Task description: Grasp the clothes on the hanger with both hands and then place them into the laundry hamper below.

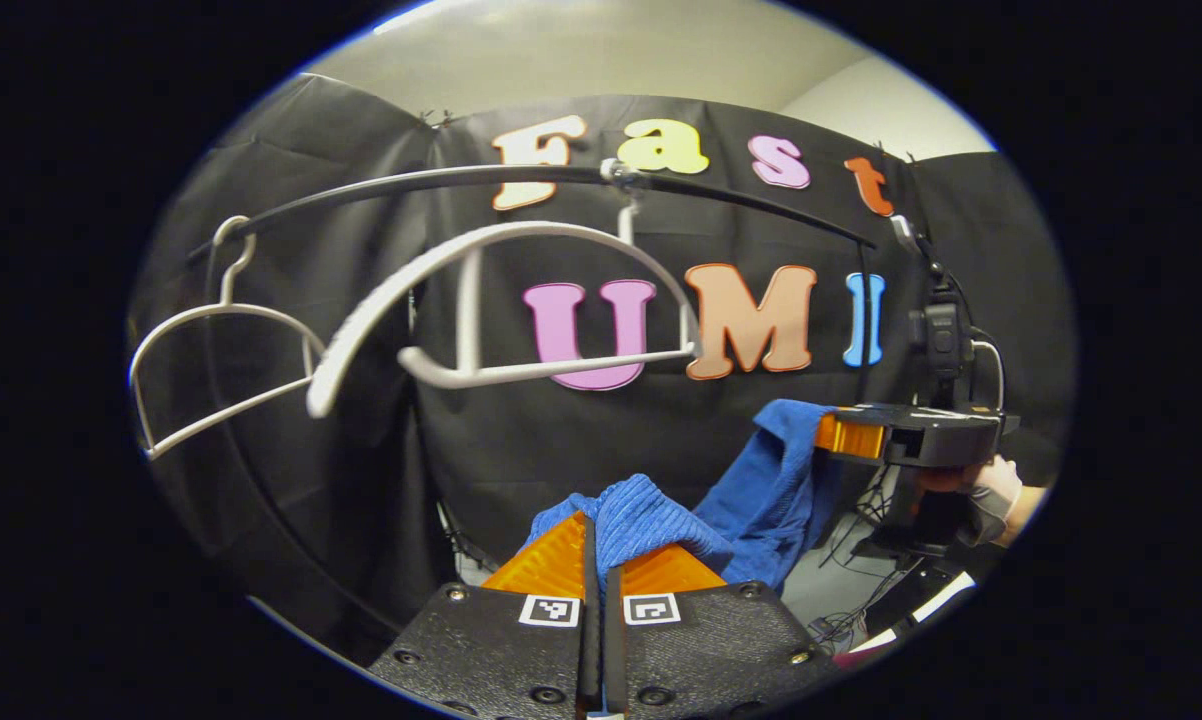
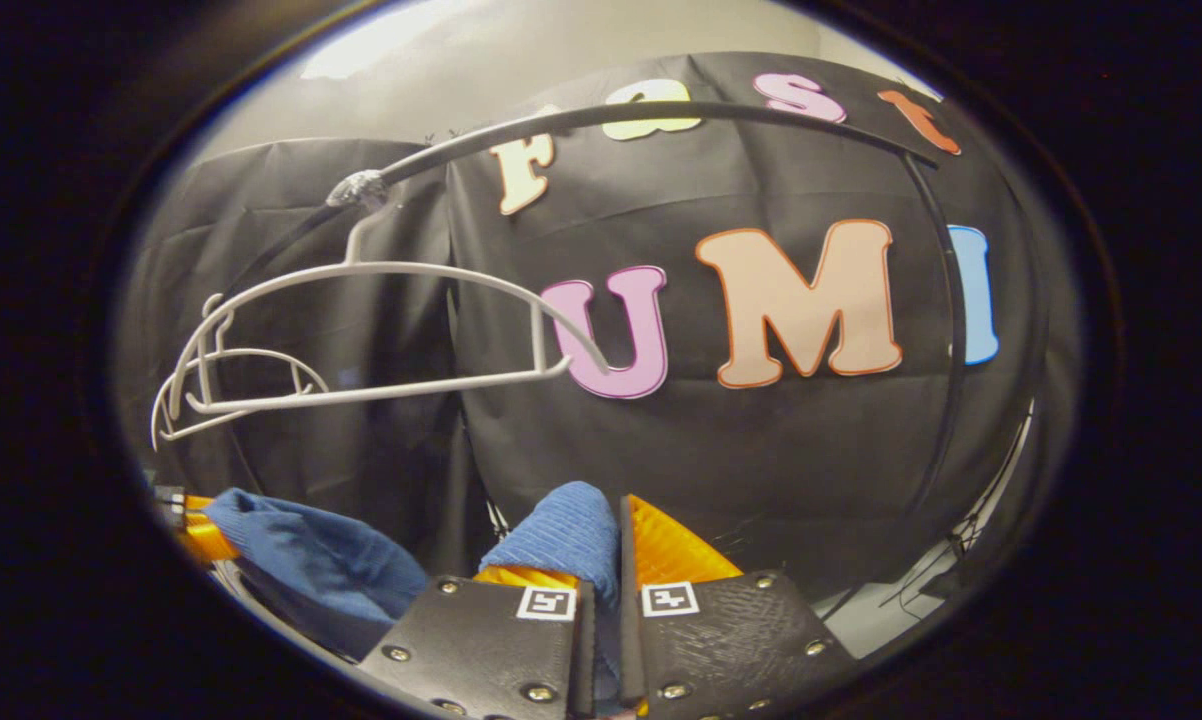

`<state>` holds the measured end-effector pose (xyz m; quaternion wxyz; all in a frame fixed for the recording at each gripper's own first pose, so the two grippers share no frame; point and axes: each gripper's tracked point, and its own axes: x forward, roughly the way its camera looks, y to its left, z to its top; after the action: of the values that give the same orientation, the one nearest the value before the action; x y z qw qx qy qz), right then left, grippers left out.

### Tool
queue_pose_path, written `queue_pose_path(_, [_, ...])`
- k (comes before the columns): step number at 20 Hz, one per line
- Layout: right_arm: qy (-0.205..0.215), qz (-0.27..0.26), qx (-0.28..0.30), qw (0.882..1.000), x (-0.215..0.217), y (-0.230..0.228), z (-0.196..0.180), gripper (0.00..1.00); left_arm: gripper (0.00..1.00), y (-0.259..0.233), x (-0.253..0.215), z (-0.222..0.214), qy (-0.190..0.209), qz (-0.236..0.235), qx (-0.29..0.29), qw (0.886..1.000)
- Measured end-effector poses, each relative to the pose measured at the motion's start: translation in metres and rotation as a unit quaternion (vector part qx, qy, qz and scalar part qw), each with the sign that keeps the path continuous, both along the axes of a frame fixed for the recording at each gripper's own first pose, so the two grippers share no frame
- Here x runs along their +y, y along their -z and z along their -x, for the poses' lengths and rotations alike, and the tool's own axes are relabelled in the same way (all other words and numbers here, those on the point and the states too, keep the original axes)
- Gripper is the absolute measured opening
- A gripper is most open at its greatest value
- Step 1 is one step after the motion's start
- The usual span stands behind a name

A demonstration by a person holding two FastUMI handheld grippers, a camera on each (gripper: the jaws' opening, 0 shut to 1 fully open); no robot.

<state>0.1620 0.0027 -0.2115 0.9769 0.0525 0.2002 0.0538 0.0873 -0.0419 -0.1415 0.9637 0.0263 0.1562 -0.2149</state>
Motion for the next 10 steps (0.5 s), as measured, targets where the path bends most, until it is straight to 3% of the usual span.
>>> queue_pose_path(5, [-0.041,-0.006,0.000,0.999,0.031,-0.006,0.004,0.10,0.02,0.011,-0.040,-0.014,0.052,-0.006,-0.006,0.999])
queue_pose_path(10, [-0.070,0.002,0.007,0.998,0.050,0.000,0.001,0.10,0.02,0.025,-0.064,-0.033,0.075,-0.007,-0.009,0.997])
